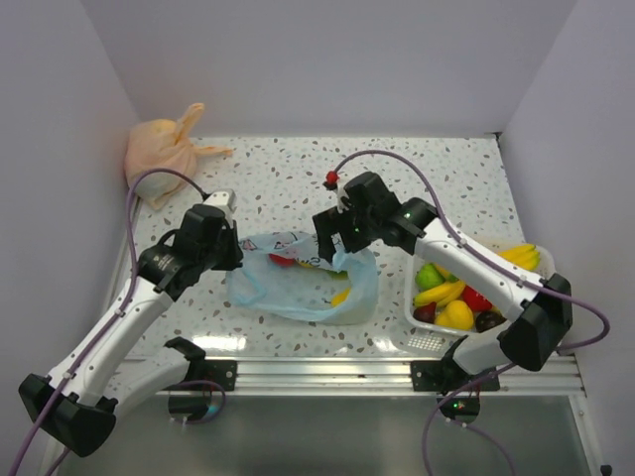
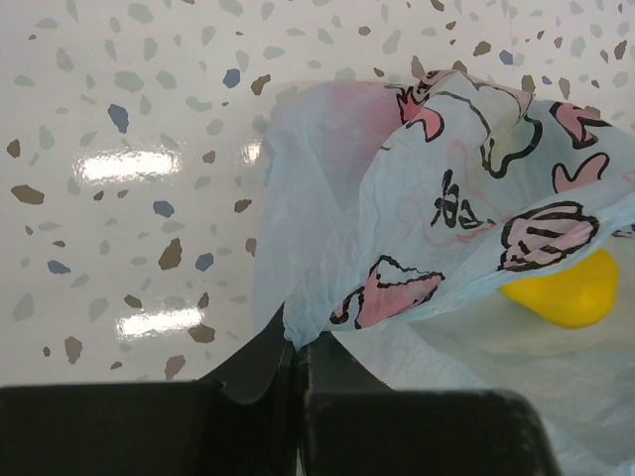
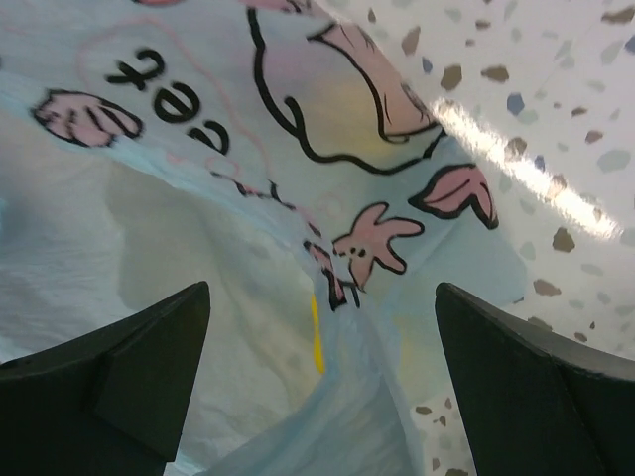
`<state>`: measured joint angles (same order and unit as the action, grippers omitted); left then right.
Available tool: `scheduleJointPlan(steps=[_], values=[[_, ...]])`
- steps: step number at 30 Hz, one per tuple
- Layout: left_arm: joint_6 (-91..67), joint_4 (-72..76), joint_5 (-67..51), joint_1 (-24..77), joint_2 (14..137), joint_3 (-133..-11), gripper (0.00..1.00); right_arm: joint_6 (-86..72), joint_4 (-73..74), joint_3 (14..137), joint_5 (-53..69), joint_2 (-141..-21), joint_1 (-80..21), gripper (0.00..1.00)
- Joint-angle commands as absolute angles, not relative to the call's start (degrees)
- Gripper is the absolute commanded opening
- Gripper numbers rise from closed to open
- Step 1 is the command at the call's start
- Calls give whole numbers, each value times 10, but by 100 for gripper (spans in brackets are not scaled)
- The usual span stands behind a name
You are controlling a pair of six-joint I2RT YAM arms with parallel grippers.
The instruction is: Untie the knot of the plastic bag and take out the fruit
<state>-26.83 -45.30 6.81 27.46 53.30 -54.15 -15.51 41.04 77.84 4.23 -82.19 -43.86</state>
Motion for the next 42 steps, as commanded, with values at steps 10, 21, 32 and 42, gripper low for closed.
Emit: scheduleJointPlan(steps=[10, 21, 32, 42], values=[[-285, -414, 36, 277, 491, -477, 0, -129, 368, 635, -21, -887, -418, 76], [-338, -310, 8, 277, 493, -389, 0, -93, 446, 854, -54, -827, -469, 0], [-365, -286, 54, 277, 513, -385, 0, -115, 421, 898, -129, -874, -604, 0], [-352, -312, 47, 277, 483, -384, 0, -181, 283, 641, -123, -813, -473, 1]])
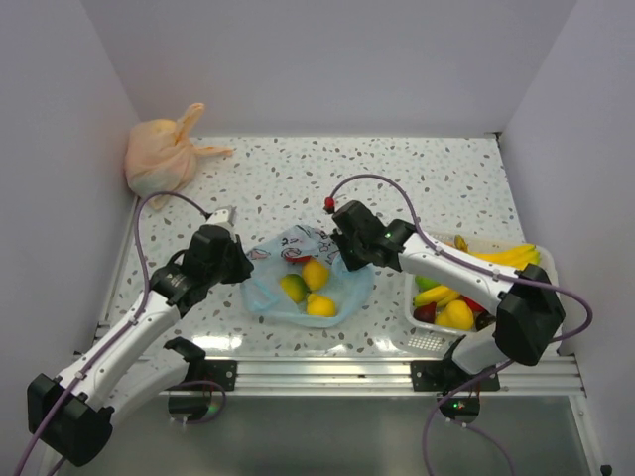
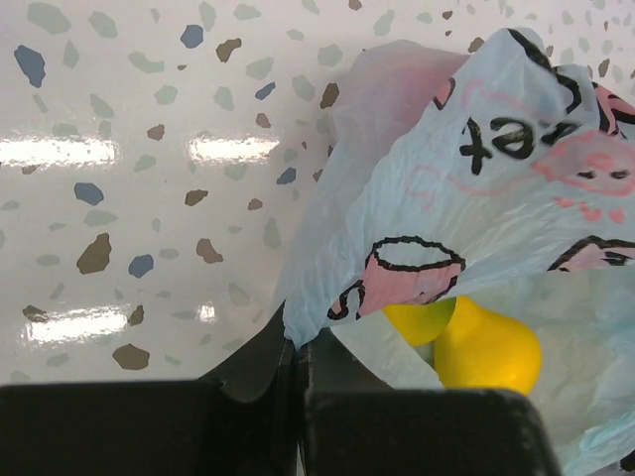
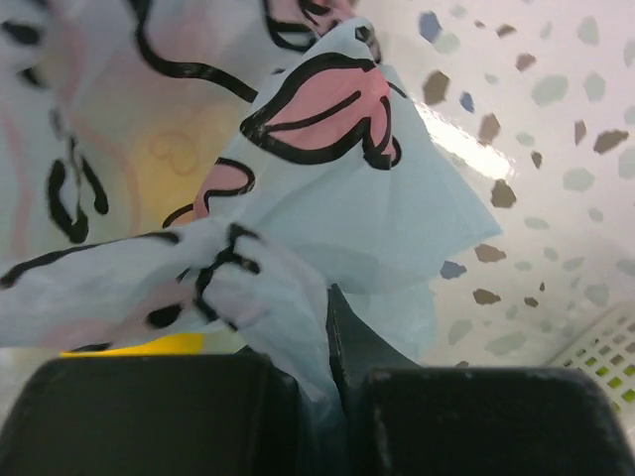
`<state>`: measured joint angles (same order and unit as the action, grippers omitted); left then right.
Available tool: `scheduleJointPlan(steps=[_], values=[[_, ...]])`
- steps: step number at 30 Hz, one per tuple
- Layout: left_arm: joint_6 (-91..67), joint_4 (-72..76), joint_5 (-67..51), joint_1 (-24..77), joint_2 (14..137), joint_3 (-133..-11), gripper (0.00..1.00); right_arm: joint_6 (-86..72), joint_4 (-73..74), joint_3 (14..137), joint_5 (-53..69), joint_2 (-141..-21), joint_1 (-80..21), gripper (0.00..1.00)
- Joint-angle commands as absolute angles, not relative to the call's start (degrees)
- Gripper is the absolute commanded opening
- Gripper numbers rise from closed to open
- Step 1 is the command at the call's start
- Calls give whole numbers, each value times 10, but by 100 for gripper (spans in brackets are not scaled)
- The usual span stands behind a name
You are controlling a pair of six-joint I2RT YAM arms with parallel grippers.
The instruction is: Untie the knot of the plastic bag and take out the fruit
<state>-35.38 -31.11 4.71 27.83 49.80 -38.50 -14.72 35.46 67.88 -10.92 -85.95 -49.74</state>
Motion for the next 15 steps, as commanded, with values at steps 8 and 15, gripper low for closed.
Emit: scheduleJointPlan(steps=[8, 15], values=[[-338, -302, 3, 277, 487, -388, 0, -193, 324, 646, -142, -794, -456, 68], [-332, -315, 3, 277, 496, -411, 0, -163, 386, 774, -96, -730, -461, 99]])
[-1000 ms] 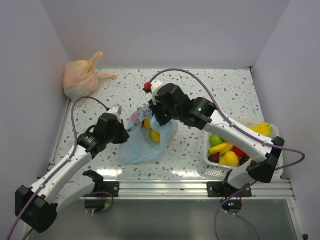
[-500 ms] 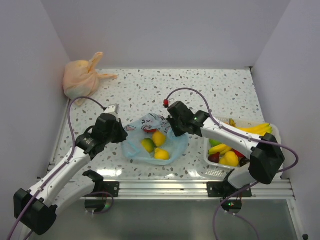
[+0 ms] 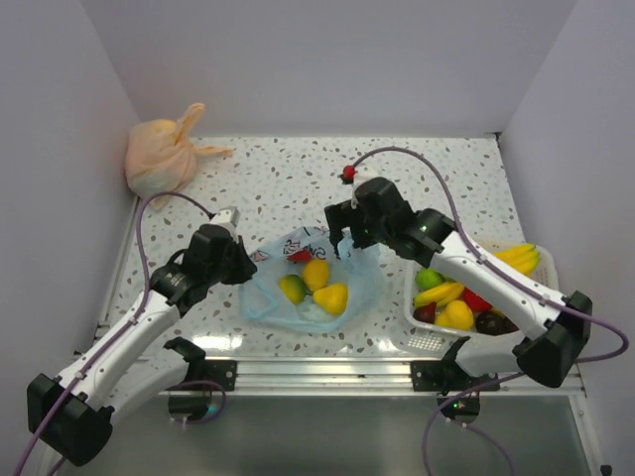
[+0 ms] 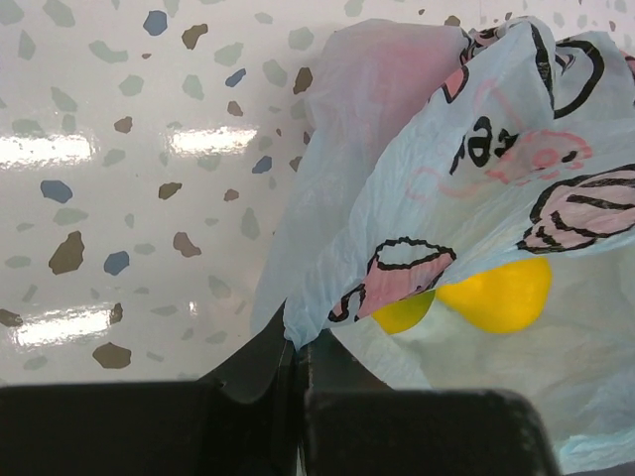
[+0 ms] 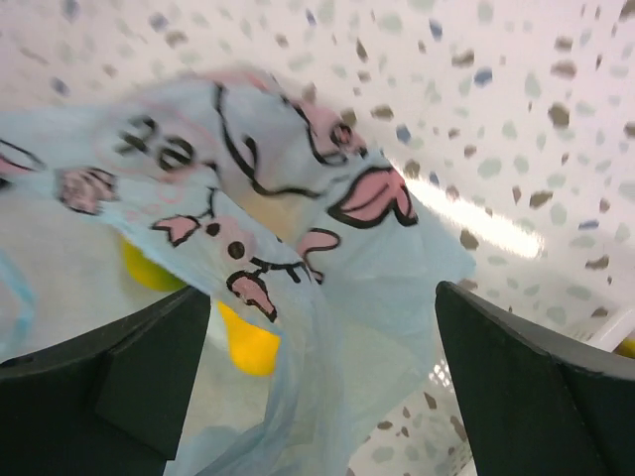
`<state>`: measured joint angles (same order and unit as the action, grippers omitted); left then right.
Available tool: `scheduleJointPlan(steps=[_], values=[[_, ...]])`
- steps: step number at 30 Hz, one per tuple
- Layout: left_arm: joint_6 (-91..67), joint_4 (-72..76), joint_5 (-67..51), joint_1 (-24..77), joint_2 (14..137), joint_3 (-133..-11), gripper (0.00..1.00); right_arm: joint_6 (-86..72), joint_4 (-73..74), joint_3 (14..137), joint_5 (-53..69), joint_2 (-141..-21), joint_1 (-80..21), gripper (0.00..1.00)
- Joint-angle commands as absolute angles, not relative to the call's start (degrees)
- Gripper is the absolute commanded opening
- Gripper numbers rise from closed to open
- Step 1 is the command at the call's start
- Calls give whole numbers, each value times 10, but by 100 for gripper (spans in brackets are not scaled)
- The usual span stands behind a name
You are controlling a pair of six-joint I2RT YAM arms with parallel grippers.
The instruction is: Untie the knot of the plastic bag and take out the fruit
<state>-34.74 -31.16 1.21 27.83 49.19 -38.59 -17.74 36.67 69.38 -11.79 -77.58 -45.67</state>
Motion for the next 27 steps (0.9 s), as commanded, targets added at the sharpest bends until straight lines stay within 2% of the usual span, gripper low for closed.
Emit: scheduleJointPlan(steps=[1, 11, 15, 17, 22, 27], values=[[-331, -317, 3, 277, 497, -417, 0, -156, 392, 790, -91, -728, -464, 99], [-336, -349, 22, 277, 512, -446, 0, -127, 373, 894, -125, -708, -564, 99], [-337, -357, 26, 277, 511, -450, 0, -122, 362, 911, -72, -715, -567, 98], [-337, -358, 28, 277, 510, -451, 0, -121, 378, 916, -41, -743, -576, 93], [-340, -357, 26, 277, 513, -450, 0, -150, 374, 876, 18, -802, -611, 86], [-337, -360, 30, 277, 513, -452, 0, -181, 330, 792, 24, -849, -635, 85]])
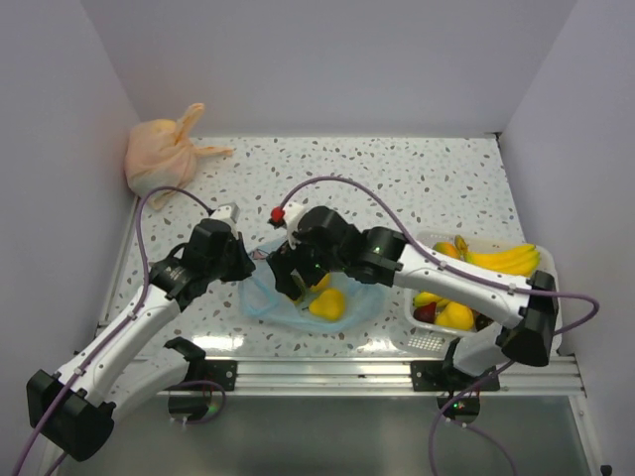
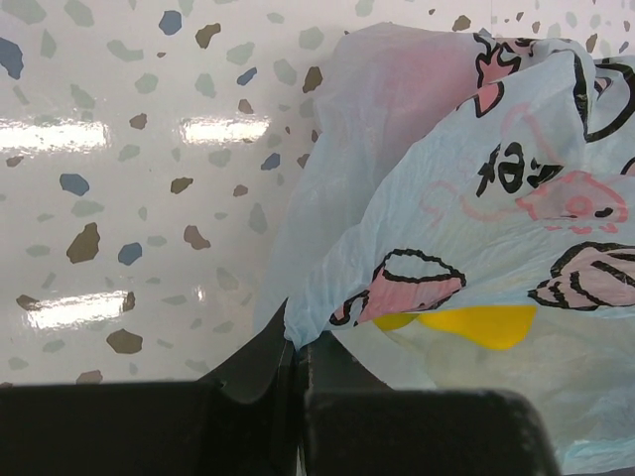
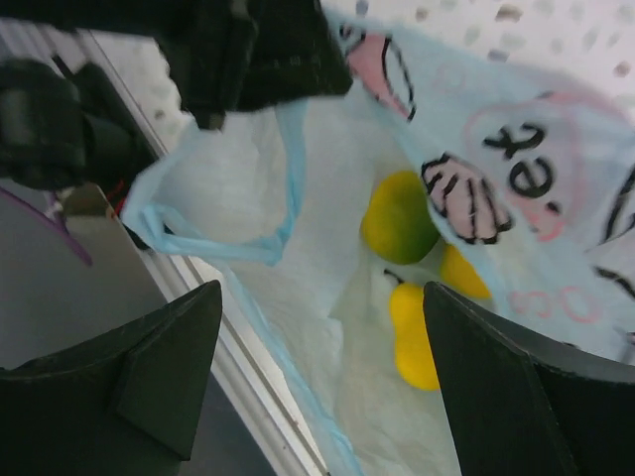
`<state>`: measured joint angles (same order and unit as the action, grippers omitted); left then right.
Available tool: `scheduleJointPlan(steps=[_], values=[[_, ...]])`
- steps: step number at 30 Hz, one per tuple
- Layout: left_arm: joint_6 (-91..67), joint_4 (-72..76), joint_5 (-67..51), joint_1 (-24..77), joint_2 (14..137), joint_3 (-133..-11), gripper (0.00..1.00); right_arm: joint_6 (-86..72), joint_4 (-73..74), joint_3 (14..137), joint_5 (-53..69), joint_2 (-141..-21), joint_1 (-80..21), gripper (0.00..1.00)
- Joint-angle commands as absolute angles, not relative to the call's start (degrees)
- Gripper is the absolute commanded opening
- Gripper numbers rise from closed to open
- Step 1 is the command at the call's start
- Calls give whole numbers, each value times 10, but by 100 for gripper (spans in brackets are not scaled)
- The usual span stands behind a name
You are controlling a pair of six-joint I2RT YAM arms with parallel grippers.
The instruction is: Untie the knot of the plastic bag and take out the fruit
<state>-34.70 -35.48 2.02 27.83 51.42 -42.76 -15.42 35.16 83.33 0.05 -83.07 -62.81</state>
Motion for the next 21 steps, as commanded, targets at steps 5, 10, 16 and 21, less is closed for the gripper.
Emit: scheduleJointPlan(steps=[5, 10, 16, 21], values=[[-334, -373, 36, 277, 511, -453, 0, -206, 289, 751, 11, -905, -635, 84], [-333, -385, 41, 277, 502, -446, 0, -232, 247, 723, -58, -944, -634, 75], [-334, -384, 33, 278, 493, -429, 0, -250, 187, 722, -119, -987, -631, 65], [-337, -380, 33, 277, 488, -417, 0, -254, 134, 719, -124, -1027, -631, 68]])
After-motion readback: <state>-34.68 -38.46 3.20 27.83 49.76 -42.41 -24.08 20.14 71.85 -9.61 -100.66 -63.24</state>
